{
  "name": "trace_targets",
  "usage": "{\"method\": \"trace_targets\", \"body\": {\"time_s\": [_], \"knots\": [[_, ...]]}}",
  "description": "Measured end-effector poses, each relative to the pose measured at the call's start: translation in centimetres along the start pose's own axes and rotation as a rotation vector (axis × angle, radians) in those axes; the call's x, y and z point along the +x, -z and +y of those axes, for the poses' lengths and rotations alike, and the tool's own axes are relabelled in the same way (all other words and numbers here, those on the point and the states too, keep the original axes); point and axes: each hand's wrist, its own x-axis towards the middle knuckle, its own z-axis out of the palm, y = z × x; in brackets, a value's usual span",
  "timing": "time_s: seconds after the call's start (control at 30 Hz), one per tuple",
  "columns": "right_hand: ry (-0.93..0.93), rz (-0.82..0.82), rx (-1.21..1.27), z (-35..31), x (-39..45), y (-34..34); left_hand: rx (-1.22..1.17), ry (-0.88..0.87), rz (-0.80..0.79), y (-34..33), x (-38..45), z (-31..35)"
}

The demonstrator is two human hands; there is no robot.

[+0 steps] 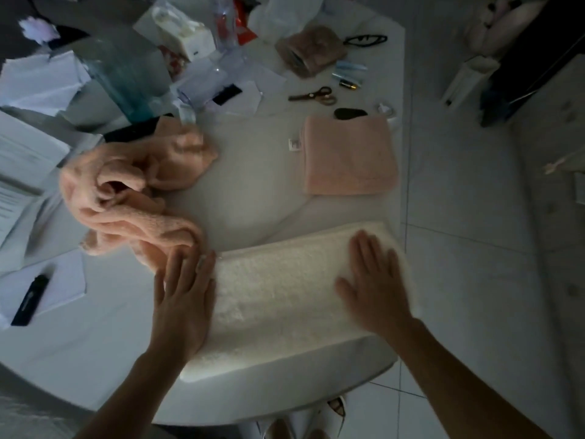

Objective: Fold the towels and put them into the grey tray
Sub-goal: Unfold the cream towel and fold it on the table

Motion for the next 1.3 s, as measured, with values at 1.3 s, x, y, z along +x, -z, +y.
{"method": "trace_targets", "body": {"time_s": [1.3], "knots": [[-0.266, 0.141, 0.64, 1.8, 7.8, 9.6, -0.12, 0.222, -0.561, 3.4, -1.4, 3.4]]}}
